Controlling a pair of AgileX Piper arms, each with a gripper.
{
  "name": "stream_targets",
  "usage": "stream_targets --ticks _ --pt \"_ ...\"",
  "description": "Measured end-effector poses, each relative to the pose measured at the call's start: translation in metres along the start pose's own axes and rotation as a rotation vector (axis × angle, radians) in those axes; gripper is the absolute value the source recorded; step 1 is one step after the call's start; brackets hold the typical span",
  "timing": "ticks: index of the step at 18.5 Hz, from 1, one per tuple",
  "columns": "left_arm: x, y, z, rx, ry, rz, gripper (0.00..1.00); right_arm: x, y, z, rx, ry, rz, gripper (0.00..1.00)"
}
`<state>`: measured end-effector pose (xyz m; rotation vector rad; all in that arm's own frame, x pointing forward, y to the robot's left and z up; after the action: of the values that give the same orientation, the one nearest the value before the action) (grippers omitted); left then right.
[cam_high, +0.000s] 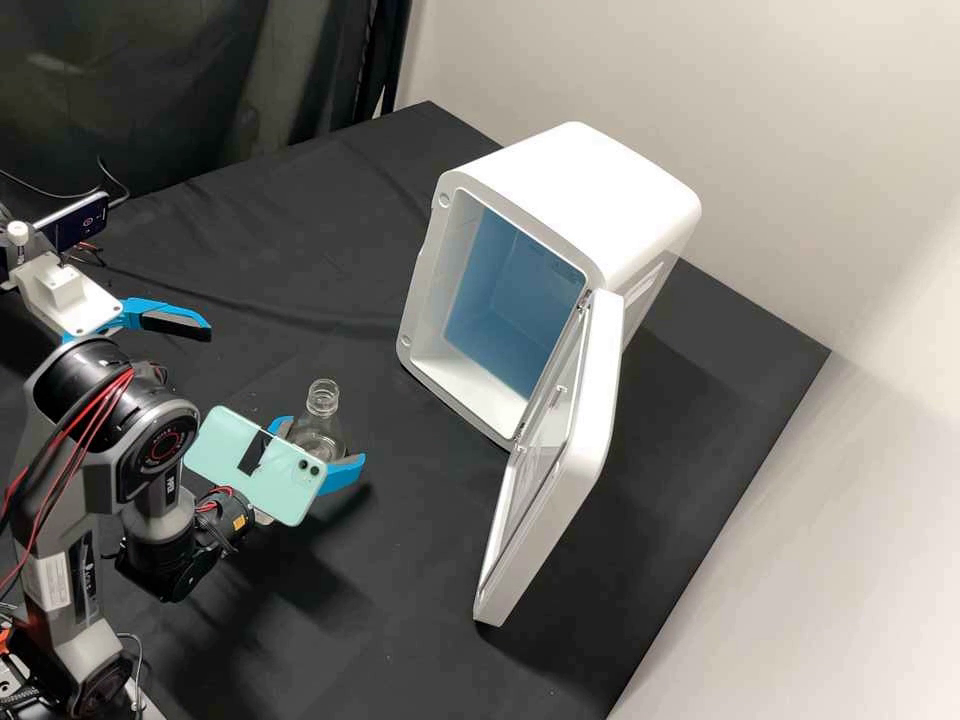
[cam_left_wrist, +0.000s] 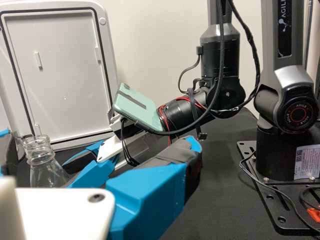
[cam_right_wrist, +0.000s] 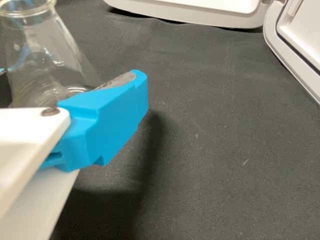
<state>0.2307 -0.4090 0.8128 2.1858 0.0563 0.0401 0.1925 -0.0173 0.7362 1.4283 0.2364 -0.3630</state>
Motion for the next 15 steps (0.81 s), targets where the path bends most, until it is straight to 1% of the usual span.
stream_targets --ticks 15 --pt "-0.0003 -0.0006 0.0014 -0.001 0.002 -0.001 1.0 0.0 0.0 0.0 0.0 0.0 0.0 0.0"
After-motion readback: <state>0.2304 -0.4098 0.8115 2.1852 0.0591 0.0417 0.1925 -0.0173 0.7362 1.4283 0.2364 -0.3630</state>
